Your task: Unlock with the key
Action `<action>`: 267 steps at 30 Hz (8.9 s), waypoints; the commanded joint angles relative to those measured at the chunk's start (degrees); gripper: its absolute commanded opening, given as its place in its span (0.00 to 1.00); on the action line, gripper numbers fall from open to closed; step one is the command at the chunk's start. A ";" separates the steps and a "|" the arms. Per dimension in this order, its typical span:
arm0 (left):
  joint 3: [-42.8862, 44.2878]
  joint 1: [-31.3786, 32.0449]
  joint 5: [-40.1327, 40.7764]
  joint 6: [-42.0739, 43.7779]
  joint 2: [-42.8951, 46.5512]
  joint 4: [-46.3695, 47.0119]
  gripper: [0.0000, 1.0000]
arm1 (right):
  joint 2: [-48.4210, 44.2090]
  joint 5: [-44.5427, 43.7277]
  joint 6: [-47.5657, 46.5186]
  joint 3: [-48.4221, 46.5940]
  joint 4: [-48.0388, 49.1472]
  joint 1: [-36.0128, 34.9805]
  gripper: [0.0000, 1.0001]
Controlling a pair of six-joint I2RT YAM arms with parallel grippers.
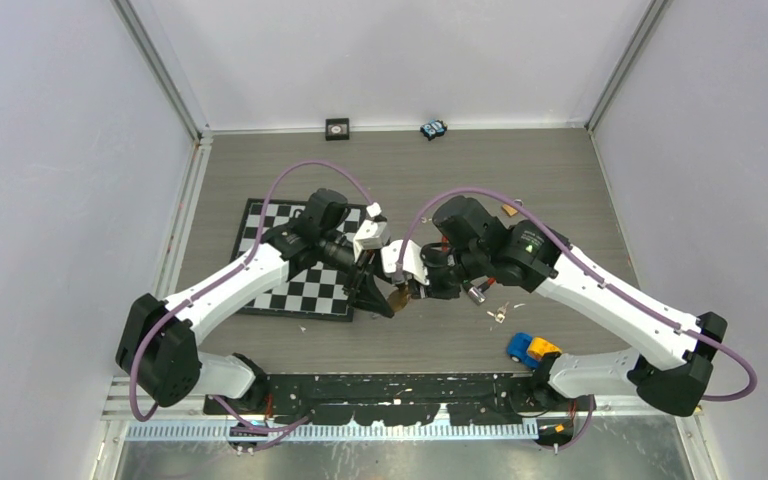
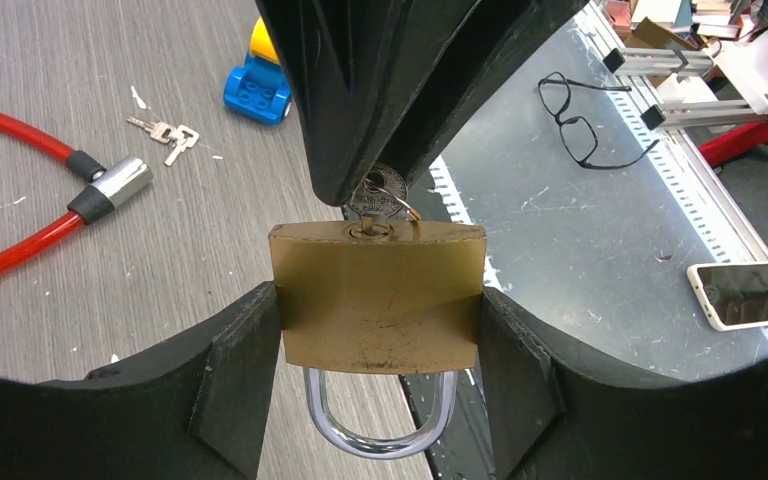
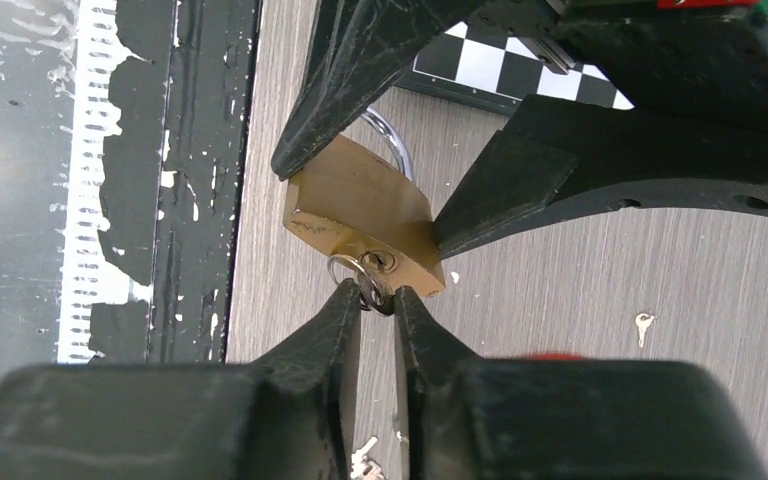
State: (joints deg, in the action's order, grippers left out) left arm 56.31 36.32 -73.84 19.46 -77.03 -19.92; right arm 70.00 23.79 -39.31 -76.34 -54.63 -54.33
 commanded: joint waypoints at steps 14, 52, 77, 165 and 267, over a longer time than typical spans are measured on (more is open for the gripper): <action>0.02 -0.47 19.32 -6.33 1.92 9.93 0.00 | 1.03 6.53 29.57 8.34 19.70 10.45 0.01; 6.81 6.40 48.98 3.86 -1.08 5.33 0.00 | 17.76 18.21 58.94 6.06 30.59 26.07 0.61; 7.31 7.50 56.06 2.08 -1.90 7.56 0.00 | 23.15 25.22 63.32 11.22 40.92 25.30 0.01; 1.23 5.15 34.16 23.66 -6.94 3.89 0.77 | 20.15 21.99 77.71 14.56 53.82 39.27 0.01; -2.95 1.10 54.43 11.58 7.23 5.95 1.00 | 35.83 -8.89 34.60 -10.45 33.61 40.04 0.73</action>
State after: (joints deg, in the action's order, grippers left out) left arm 53.30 38.09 -22.02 34.85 -72.14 -15.88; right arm 117.10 19.03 1.48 -90.48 -23.70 -14.11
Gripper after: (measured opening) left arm 0.994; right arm 0.727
